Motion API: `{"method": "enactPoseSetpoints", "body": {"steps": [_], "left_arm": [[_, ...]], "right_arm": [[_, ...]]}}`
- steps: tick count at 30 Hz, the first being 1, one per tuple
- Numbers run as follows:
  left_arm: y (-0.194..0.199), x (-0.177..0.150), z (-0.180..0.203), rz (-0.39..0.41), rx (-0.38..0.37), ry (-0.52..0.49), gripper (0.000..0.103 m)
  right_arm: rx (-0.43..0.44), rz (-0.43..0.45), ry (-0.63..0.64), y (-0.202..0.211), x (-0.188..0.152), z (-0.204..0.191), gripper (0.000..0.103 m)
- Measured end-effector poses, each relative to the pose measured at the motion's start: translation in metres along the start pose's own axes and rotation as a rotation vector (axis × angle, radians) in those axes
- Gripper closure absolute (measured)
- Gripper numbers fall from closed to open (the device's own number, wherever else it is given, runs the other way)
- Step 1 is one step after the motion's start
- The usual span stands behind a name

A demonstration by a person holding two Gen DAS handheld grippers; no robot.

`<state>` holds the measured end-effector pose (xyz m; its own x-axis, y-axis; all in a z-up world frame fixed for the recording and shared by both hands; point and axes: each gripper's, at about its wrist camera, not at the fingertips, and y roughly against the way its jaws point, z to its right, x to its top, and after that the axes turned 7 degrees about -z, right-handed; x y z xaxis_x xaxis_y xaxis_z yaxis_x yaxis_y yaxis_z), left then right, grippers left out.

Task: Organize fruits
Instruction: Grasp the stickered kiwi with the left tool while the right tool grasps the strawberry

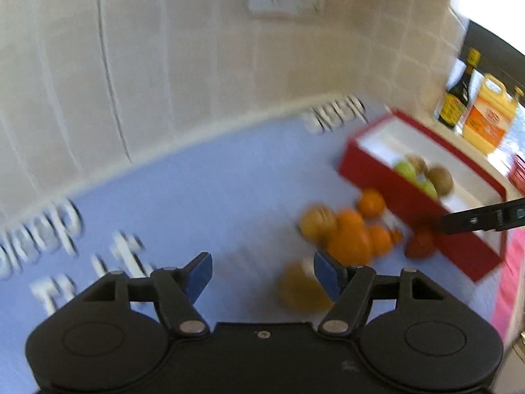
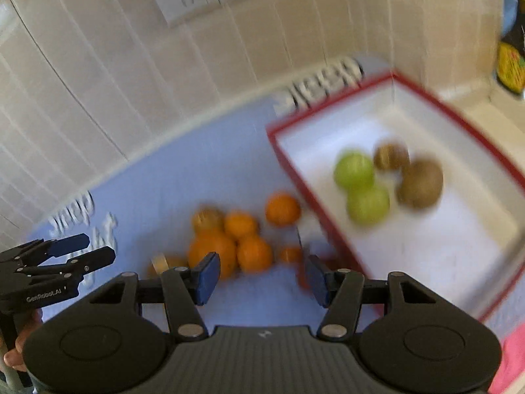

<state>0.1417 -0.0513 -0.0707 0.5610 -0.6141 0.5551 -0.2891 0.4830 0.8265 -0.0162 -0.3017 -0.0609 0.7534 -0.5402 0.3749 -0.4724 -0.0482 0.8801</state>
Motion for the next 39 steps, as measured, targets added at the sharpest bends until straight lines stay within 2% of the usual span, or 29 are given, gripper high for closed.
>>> {"method": "enactPoseSetpoints", "body": {"steps": [3,7,10,16,20,25,27,29,36,39], "left_arm": [[-0.02,-0.02,0.007,-0.06,-0.046,-0.022,0.022],[-0.044,-0.028,0.023,-0.089,-0.021,-0.048,0.022],[-0.054,-0.03,0.024,-0.088,-0.037,-0.036,0.02],[-0.068,-0.024,0.02,-0.072,-0.083,0.036,0.02],[-0.075,-0.019,0.019,-0.056,-0.096,0.068,0.02],[-0.077,-0.018,0.022,-0.031,-0.093,0.076,0.024],[-0.075,-0.02,0.023,-0.025,-0.089,0.073,0.024],[-0.071,-0.022,0.023,-0.018,-0.085,0.077,0.025],[-0.048,-0.028,0.022,0.018,-0.074,0.094,0.025],[-0.034,-0.027,0.022,0.047,-0.058,0.089,0.025]], "right_arm": [[-0.028,-0.048,-0.075,-0.019,-0.022,0.008,0.044],[-0.078,-0.032,-0.238,-0.036,-0.03,0.03,0.044],[-0.061,-0.01,-0.316,-0.043,-0.028,0.038,0.044],[-0.079,0.034,-0.396,-0.055,-0.025,0.039,0.043],[-0.067,0.046,-0.466,-0.064,-0.019,0.044,0.037],[-0.078,0.065,-0.5,-0.068,-0.016,0.044,0.039],[-0.084,0.076,-0.522,-0.067,-0.018,0.044,0.05],[-0.093,0.084,-0.54,-0.065,-0.021,0.046,0.055],[-0.073,0.106,-0.508,-0.06,-0.026,0.047,0.057],[-0.036,0.105,-0.481,-0.055,-0.031,0.043,0.057]]}}
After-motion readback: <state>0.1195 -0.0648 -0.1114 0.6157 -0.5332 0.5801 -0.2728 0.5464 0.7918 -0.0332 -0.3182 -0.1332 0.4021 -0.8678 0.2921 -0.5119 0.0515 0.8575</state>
